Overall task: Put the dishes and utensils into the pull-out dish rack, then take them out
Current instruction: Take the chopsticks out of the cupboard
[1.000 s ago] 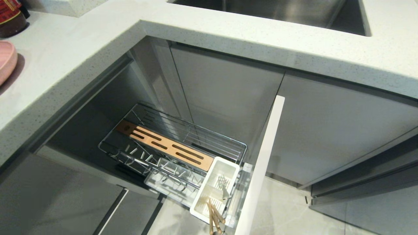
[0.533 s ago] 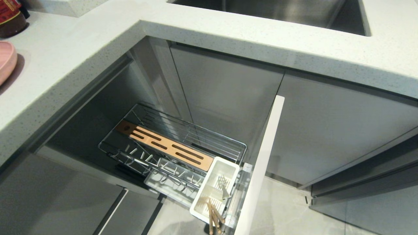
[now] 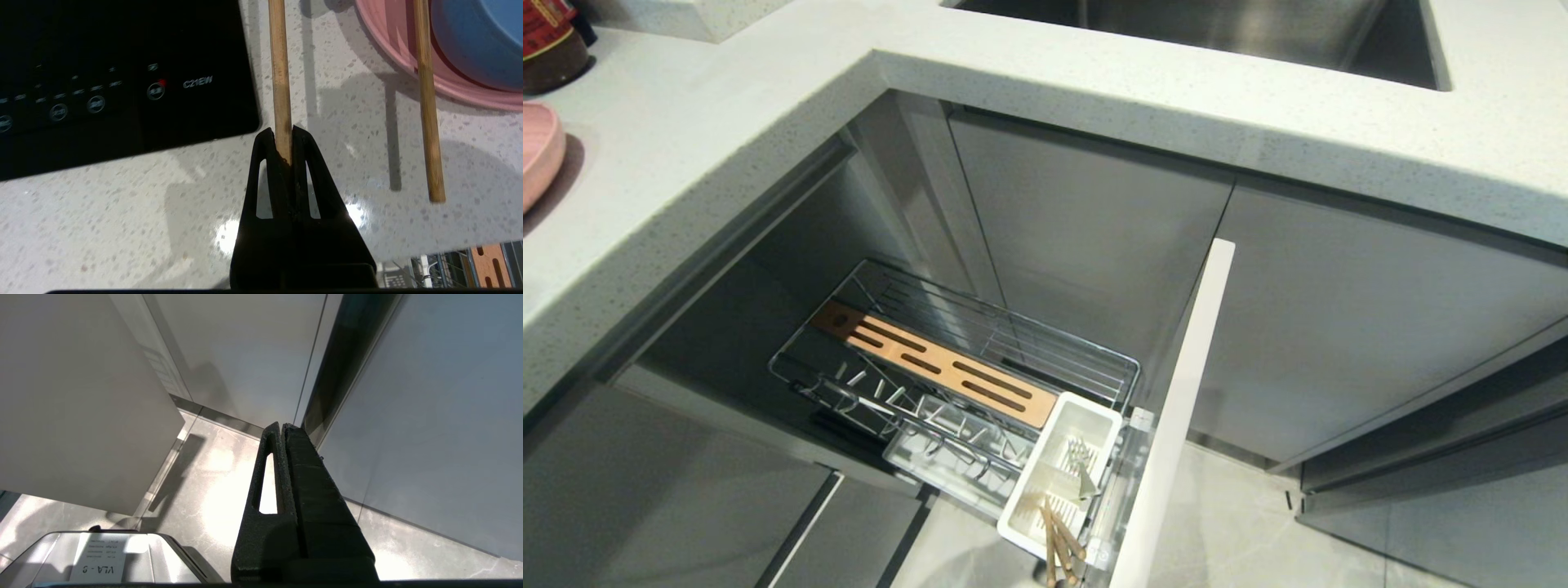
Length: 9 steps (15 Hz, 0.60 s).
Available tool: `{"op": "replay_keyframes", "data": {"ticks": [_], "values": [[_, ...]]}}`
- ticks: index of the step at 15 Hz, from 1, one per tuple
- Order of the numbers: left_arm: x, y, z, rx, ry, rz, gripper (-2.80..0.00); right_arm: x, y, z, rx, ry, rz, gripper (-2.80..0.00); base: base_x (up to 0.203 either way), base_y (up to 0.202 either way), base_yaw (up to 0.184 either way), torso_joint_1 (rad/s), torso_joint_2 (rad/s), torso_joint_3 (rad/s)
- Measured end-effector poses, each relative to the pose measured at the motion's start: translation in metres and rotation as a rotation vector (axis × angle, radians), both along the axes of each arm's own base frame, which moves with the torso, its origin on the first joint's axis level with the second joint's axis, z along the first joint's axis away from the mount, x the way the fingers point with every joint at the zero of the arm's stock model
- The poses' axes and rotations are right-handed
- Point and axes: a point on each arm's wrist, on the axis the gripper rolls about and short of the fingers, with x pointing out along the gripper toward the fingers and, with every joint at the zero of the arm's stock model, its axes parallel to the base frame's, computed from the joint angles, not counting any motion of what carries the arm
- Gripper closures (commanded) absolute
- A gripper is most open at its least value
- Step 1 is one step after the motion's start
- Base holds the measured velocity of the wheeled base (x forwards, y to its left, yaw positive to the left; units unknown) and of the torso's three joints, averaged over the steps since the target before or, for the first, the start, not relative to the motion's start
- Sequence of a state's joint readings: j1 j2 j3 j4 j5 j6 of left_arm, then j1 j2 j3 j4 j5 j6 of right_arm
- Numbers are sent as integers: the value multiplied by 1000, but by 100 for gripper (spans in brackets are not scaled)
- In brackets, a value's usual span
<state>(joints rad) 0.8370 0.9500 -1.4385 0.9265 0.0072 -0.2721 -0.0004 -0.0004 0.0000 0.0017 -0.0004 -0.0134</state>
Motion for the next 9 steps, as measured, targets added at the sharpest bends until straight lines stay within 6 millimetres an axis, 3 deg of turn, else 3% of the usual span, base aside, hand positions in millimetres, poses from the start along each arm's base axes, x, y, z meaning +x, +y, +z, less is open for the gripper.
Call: {"op": "replay_keyframes", "data": {"ticks": [9], "values": [[25, 20, -3, -68, -20, -150, 0, 0, 0, 0, 0, 0, 0, 0, 0, 0, 0, 0, 0, 0]]}}
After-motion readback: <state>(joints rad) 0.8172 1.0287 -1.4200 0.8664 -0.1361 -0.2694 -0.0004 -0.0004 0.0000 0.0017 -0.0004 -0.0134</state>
